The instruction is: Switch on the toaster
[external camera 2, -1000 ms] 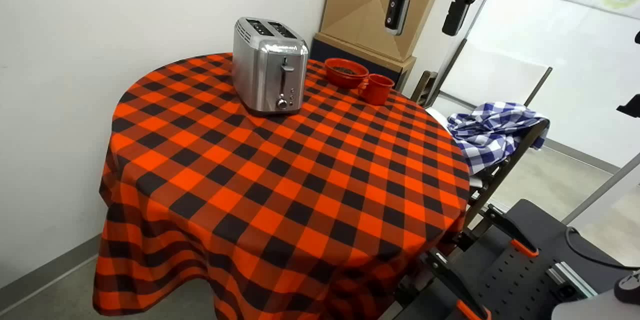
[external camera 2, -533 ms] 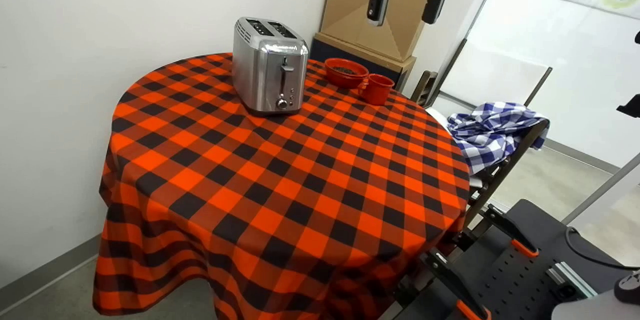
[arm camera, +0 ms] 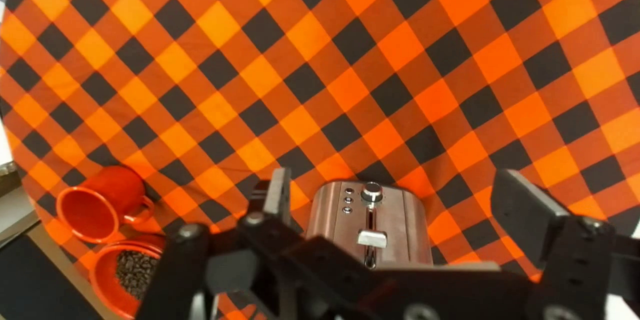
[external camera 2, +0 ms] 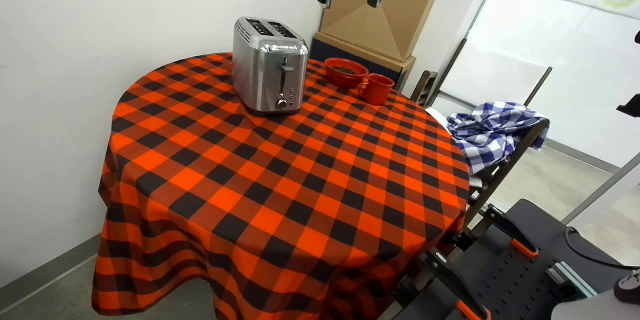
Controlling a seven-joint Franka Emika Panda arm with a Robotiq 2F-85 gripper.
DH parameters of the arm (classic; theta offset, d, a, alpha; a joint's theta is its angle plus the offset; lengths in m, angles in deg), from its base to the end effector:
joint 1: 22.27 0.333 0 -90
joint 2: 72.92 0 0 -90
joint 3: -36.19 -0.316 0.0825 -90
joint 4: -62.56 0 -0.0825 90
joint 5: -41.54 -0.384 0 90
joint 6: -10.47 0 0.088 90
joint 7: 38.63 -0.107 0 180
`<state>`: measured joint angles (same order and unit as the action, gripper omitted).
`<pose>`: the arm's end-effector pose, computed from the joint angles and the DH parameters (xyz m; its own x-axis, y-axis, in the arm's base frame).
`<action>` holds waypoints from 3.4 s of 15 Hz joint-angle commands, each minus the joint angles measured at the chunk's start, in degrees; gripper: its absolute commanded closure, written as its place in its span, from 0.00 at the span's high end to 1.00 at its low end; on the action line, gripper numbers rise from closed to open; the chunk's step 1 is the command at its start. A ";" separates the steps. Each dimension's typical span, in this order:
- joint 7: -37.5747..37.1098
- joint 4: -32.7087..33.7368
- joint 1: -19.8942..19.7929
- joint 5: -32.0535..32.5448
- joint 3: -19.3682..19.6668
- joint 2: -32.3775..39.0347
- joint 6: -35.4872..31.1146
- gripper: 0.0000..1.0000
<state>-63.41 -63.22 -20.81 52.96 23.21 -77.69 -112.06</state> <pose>0.5044 0.1224 0.4228 0.9936 -0.0676 0.0908 -0.0820 -0.9829 0.1649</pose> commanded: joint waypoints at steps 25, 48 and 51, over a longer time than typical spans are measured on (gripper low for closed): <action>-4.52 20.56 13.59 12.61 17.44 32.87 -20.84 0.00; -3.88 24.21 16.00 11.17 20.23 45.45 -21.63 0.00; -3.43 23.86 15.89 9.96 19.68 43.88 -20.24 0.26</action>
<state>-66.85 -40.36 -5.58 63.85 42.76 -36.94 -132.27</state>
